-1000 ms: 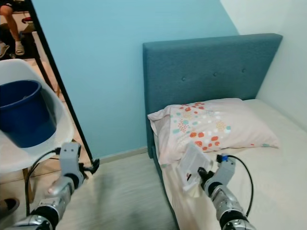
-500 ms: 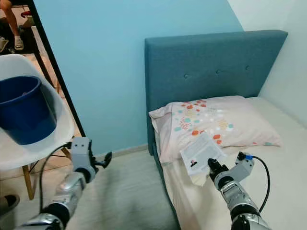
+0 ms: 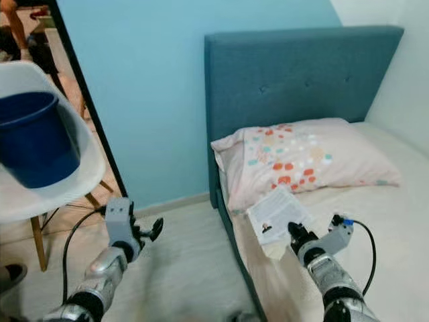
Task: Clean up the room
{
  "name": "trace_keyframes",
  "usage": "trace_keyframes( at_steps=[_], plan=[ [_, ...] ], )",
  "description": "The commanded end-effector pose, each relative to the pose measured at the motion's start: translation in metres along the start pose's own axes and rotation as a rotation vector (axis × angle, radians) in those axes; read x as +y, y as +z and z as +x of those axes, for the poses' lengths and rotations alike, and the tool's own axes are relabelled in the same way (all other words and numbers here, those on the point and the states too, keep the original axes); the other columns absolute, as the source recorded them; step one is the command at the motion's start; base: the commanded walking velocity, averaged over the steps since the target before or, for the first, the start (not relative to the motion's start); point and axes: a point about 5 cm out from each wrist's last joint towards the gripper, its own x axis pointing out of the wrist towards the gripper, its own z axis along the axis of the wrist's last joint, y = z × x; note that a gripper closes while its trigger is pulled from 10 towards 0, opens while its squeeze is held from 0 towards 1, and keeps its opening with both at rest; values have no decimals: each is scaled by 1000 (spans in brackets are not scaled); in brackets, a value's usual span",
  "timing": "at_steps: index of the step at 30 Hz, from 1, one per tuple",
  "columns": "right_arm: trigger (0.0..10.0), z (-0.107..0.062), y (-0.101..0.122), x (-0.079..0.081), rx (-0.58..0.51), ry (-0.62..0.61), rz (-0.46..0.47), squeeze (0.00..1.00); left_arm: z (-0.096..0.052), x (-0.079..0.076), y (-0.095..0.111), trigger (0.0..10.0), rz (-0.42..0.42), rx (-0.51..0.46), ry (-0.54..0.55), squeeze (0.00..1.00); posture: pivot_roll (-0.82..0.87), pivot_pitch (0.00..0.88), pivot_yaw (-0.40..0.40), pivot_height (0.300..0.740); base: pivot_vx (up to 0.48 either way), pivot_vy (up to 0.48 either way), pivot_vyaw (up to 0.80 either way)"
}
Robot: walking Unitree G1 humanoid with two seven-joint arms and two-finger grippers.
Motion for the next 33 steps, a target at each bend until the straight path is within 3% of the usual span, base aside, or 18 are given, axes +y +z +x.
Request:
trace_keyframes(
  at_steps=[1,5,7,11,14,19,33],
  plan=[
    [10000,1,8,2,-14,5,-11,0,-2,7,-2,10000,3,16,13,0,-63,0,-29,595,0,0,0],
    [10000,1,6,0,5,-31,-38,0,-3,10,0,10000,12,7,18,0,-58,6,-27,580,0,0,0],
    [10000,1,0,-4,45,-121,-128,0,-4,12,0,10000,17,3,23,0,-53,18,-24,565,0,0,0],
    [10000,1,0,-5,46,-143,-150,0,-6,14,-1,10000,21,2,24,0,-49,29,-22,556,0,0,0],
    [10000,-3,1,-16,85,-266,-265,0,-10,18,-4,10000,32,0,26,0,-41,50,-23,556,0,0,0],
    [10000,-2,9,-13,80,-281,-317,0,-14,22,-6,10000,43,0,27,0,-35,83,-21,556,0,0,0],
    [10000,6,28,3,1,-264,-327,0,-30,28,-10,10000,104,-15,0,0,15,172,-7,556,0,0,0]
  ],
)
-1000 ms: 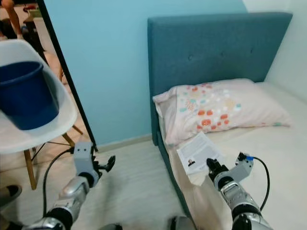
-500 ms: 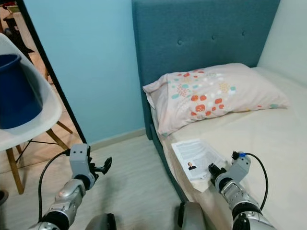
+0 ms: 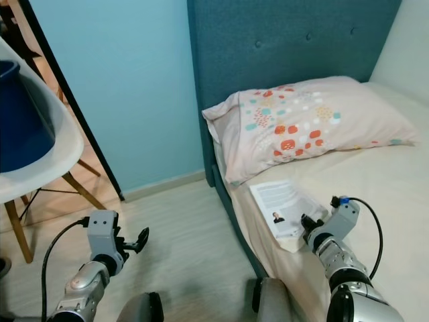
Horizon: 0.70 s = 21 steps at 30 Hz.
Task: Clean up the room
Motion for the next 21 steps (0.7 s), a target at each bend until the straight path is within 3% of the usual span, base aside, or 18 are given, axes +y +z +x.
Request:
trace_keyframes(
  at_steps=[1,13,14,15,21],
  plan=[
    [10000,-1,-10,-7,45,-59,-4,0,-4,5,-4,10000,26,25,-4,0,15,172,-7,556,0,0,0],
    [10000,-2,13,-7,26,-23,-66,0,-14,10,-4,10000,44,26,-4,0,28,207,3,556,0,0,0],
    [10000,-2,17,-8,33,-15,-117,580,-14,10,-4,10000,45,27,-5,0,25,206,3,556,0,0,0],
    [10000,-3,22,-9,31,-14,-150,976,-14,9,-4,10000,44,28,-7,0,23,205,4,556,0,0,0],
    [10000,-5,41,-12,-38,-35,-191,1000,-12,5,-2,10000,39,30,-11,0,12,186,3,556,0,0,0]
  ],
)
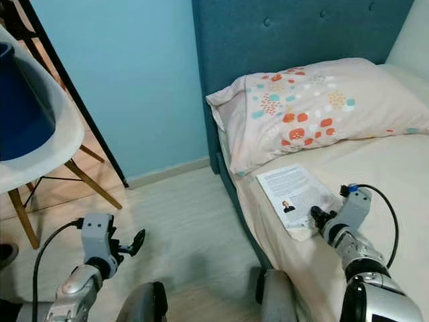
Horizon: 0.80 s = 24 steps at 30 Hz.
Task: Clean up the room
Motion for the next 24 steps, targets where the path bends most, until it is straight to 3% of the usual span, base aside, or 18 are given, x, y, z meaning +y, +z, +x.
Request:
trace_keyframes(
  at_steps=[1,6,10,11,14,16,20,23,24],
  plan=[
    [10000,0,3,0,-9,-8,-15,1000,-3,0,-6,10000,7,35,1,0,10,181,2,556,0,0,0],
    [10000,-5,12,-16,-76,-111,-79,1000,3,-5,-4,10000,-10,40,0,0,-5,148,-4,556,0,0,0],
    [10000,-8,21,-23,-146,-151,-62,1000,6,-8,-5,10000,-28,52,1,0,-15,134,-8,556,0,0,0],
    [10000,-8,21,-21,-187,-117,-19,0,7,-9,-8,10000,-41,75,8,0,-28,114,-16,556,0,0,0],
    [10000,-8,17,-15,-224,-59,39,0,8,-9,-12,10000,-49,101,19,0,-35,94,-21,556,0,0,0],
    [10000,-6,-7,-1,-231,31,101,0,8,-4,-23,10000,-66,179,79,0,-41,58,-24,566,0,0,0],
    [10000,-6,-16,5,-227,54,120,0,7,0,-28,10000,-73,217,116,0,-42,43,-22,571,0,0,0],
    [10000,-1,-25,49,-230,273,68,0,8,9,-31,10000,-66,264,173,0,-51,0,-15,586,-442,0,0],
    [10000,-1,-25,49,-230,273,68,0,8,9,-31,10000,-66,264,173,0,-51,0,-15,586,-368,0,0]
  ],
)
